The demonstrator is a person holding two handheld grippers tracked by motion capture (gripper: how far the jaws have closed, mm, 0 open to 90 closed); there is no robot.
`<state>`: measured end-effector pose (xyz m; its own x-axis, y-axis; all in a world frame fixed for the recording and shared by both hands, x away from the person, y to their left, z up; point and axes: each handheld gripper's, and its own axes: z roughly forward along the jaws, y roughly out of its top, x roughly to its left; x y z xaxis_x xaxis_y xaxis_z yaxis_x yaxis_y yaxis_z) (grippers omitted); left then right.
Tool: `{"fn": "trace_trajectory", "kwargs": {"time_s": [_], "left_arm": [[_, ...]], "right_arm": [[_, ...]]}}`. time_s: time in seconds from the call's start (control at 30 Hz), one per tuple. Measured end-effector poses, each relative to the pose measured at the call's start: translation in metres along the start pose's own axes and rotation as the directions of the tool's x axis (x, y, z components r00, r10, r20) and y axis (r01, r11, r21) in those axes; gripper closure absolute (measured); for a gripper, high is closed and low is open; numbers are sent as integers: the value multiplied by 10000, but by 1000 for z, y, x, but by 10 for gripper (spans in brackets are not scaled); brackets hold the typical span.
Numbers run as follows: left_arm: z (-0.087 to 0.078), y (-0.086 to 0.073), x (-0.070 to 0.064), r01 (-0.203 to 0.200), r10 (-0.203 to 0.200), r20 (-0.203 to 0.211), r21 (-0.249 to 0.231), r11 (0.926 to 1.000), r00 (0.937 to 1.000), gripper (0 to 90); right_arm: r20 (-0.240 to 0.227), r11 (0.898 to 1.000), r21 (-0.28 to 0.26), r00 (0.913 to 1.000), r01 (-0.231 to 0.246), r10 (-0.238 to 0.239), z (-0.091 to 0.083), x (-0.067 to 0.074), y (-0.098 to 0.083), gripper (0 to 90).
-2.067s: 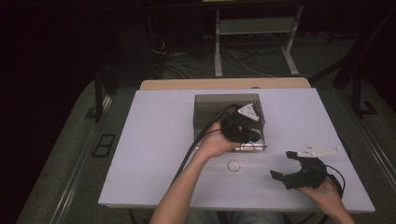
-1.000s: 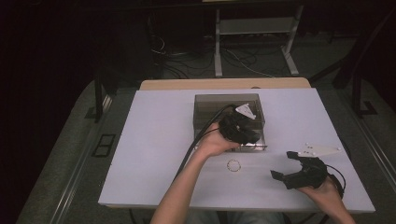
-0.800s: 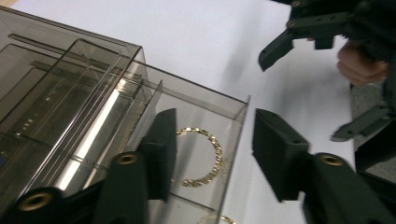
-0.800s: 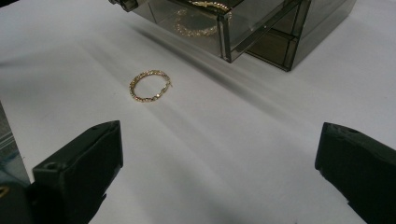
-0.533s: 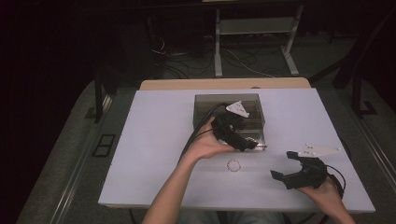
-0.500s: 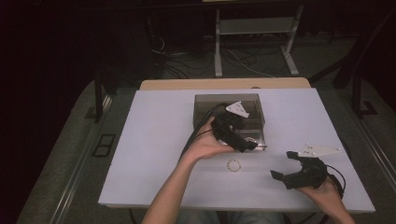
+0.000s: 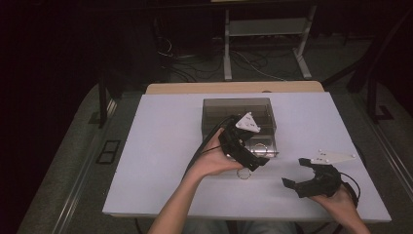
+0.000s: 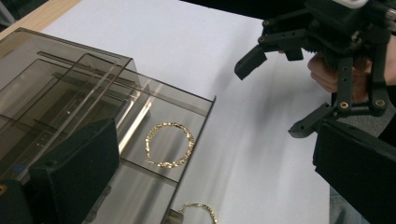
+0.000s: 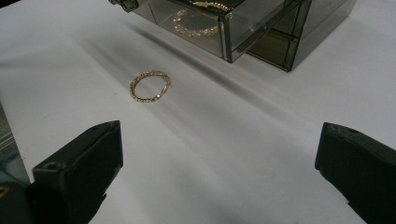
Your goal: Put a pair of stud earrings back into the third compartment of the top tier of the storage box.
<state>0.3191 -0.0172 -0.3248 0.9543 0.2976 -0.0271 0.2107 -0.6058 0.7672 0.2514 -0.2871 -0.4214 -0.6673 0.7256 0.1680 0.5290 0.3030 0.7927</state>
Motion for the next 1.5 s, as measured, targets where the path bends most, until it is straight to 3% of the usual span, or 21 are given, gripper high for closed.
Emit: {"fn": "trace_trajectory", "kwargs": {"time_s": [0.47, 0.83, 1.27, 1.37, 1.5], "left_arm": [[-3, -12, -15, -288, 280, -317, -264, 9992, 9991, 0], [-1, -18, -28, -521, 512, -258, -337, 9981, 9984, 0], [8, -28, -40, -651, 649, -175, -167, 9977, 9977, 0], [9, -30, -42, -949, 950, -120, 100, 9954, 9954, 0], [12, -32, -47, -889, 890, -50, 100, 9960, 9960, 0]], "right_arm": [[51, 10000, -35, 10000, 12, -12, 1, 1, 0, 3], [60, 10000, -19, 10000, 47, -47, 1, 0, 0, 3], [39, 10000, 23, 10000, 34, -34, 1, 0, 0, 3], [58, 10000, 28, 10000, 35, -35, 1, 1, 0, 3], [58, 10000, 42, 10000, 1, -1, 1, 1, 0, 3]]}}
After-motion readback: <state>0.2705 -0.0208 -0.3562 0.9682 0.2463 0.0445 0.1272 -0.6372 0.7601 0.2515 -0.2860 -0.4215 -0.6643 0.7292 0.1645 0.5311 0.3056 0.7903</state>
